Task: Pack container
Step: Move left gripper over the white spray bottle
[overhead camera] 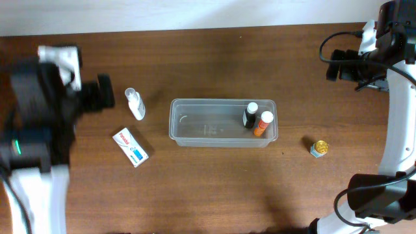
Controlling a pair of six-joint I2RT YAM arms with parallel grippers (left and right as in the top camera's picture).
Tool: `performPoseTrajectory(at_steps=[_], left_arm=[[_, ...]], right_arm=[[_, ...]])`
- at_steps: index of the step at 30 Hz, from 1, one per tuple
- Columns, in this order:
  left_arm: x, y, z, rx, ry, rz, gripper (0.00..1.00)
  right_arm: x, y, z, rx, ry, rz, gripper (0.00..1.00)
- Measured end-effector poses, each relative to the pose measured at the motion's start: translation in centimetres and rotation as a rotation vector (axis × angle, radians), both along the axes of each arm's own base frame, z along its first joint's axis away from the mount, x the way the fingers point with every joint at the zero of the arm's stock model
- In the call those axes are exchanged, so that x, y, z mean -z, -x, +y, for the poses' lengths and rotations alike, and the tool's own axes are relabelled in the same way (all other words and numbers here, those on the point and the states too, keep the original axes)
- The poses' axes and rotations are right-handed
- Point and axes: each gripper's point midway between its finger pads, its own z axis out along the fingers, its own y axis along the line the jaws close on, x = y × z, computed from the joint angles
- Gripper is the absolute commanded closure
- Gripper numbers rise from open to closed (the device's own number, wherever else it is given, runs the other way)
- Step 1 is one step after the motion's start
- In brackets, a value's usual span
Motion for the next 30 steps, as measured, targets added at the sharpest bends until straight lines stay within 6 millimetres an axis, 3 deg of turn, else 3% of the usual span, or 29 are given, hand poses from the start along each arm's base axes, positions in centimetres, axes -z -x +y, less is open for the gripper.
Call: performPoseTrajectory(at_steps=[5,8,14,18,21,24,30], left_arm=[[-0.7,-4.9,0.4,0.009,-0.014,0.124,0.01],[-0.1,-7.1,0.6,0.008,-0.018,0.139,0.01],[3.0,-8.5,0.6,0.011,-0.015,0.225,0.0],[4.3,-8.8,0.7,0.011,-0.013,0.262,0.09],[6.5,-9.1,0.4,0.019,0.002,0.329,0.22],[9.0,-9.9,-0.3,0.039,0.004,0.392,0.24],[14.8,-11.5,-3.7,0.112,-0.003,0.525,0.23]], right_arm=[[0.0,0.0,0.0,0.0,0.0,-0.001,0.02],[0.0,0.0,0.0,0.0,0.0,-0.002,0.02],[0.0,0.0,0.0,-0.001,0.001,-0.001,0.02],[0.0,0.0,0.0,0.0,0.0,-0.001,0.02],[0.0,0.0,0.0,-0.001,0.001,-0.001,0.02],[0.0,0.0,0.0,0.0,0.0,-0.001,0.02],[0.0,0.0,0.0,0.0,0.0,-0.001,0.02]])
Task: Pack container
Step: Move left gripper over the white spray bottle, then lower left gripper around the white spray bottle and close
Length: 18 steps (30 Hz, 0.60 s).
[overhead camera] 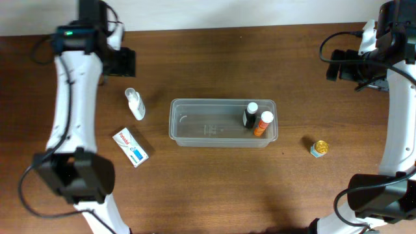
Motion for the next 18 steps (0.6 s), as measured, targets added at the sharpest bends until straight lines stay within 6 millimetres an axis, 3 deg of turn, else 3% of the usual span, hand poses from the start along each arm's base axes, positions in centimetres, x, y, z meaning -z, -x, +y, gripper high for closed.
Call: performPoseTrajectory(at_steps=[3,7,18], left_arm=[[2.5,-0.3,-1.2,0.025,0.001,0.057,0.23],[4.8,-0.4,-1.2,0.026,-0.001,0.114,0.19],[7.3,0.3,-1.1,0.023,-0.004,0.203,0.19]], right_arm=[[0.0,0.0,0.0,0.0,0.0,0.0,0.02],[0.0,0.0,0.0,0.0,0.0,0.0,0.02],[0.0,0.0,0.0,0.0,0.0,0.0,0.02]])
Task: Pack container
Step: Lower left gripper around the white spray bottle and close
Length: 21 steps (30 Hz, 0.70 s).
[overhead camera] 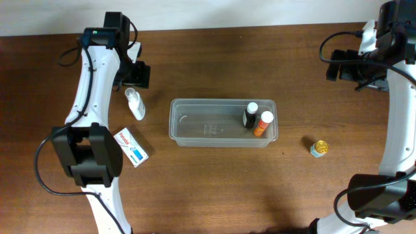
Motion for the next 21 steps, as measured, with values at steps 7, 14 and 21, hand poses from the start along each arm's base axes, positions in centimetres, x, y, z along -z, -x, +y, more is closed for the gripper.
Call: performPoseTrajectory(at_steps=[7,14,21], left_arm=[[0.2,0.6,0.0,0.0,-0.001,0.025,0.19],[1.7,1.6,0.1,0.0,-0.004,0.077,0.19],[2.5,2.3,0.1,0.0,-0.004,0.107,0.19]], right_arm=[[0.0,0.0,0.0,0.0,0.0,0.0,0.02],[0.0,0.0,0.0,0.0,0.0,0.0,0.02],[0.0,0.0,0.0,0.0,0.0,0.0,0.02]])
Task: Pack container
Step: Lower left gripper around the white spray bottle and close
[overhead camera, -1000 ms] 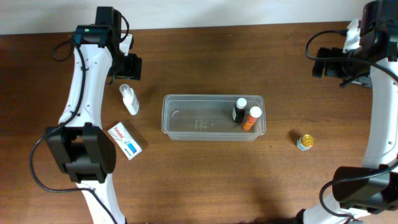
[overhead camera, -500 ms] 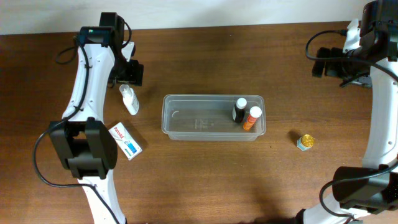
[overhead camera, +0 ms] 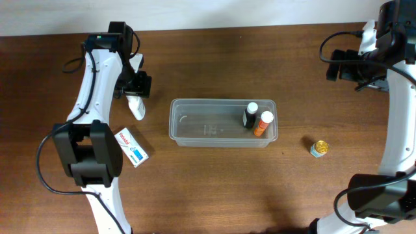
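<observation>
A clear plastic container lies in the middle of the table. A black bottle and an orange bottle with a white cap stand at its right end. A small white bottle lies left of it, its upper end hidden under my left gripper. That gripper hangs right over it, and its jaws look open. A white medicine box lies in front of the bottle. A gold-lidded jar stands right of the container. My right gripper is held at the far right back.
The wooden table runs to a white wall at the back. My left arm reaches in from the front left, over the table's left side. My right arm stands along the right edge.
My left gripper has moved a little nearer and to the right, from just behind the white bottle to over its upper end. The right arm has not moved.
My left arm was first a blur at the far left edge. Then its gripper was at the back left, behind the white bottle. It then stood close behind the bottle, and now it is over the bottle's top. The right arm and all objects have stayed put.
</observation>
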Controlling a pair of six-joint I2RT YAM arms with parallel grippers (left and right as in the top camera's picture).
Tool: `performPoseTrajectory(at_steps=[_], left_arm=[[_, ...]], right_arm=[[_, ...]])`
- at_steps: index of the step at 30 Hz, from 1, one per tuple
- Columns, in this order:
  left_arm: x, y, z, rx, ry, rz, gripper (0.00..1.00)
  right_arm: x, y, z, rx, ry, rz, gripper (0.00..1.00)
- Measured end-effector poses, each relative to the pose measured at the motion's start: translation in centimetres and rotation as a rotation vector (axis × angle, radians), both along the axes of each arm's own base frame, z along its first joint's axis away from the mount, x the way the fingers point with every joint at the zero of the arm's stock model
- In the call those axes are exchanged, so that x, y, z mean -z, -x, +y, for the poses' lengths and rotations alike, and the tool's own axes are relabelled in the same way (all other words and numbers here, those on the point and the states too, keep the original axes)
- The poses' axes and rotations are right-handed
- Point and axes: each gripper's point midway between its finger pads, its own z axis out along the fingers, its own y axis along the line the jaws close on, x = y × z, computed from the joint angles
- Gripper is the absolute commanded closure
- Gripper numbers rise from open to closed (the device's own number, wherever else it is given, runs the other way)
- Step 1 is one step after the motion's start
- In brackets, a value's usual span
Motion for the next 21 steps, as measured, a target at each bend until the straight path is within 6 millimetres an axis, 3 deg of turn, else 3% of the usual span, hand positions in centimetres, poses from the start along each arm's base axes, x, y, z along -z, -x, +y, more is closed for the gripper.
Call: performPoseTrajectory(at_steps=[21], left_arm=[[0.17,0.38,-0.21,0.001,0.012,0.016,0.19]], right_arm=[[0.0,0.01,0.0,0.0,0.0,0.0,0.02]])
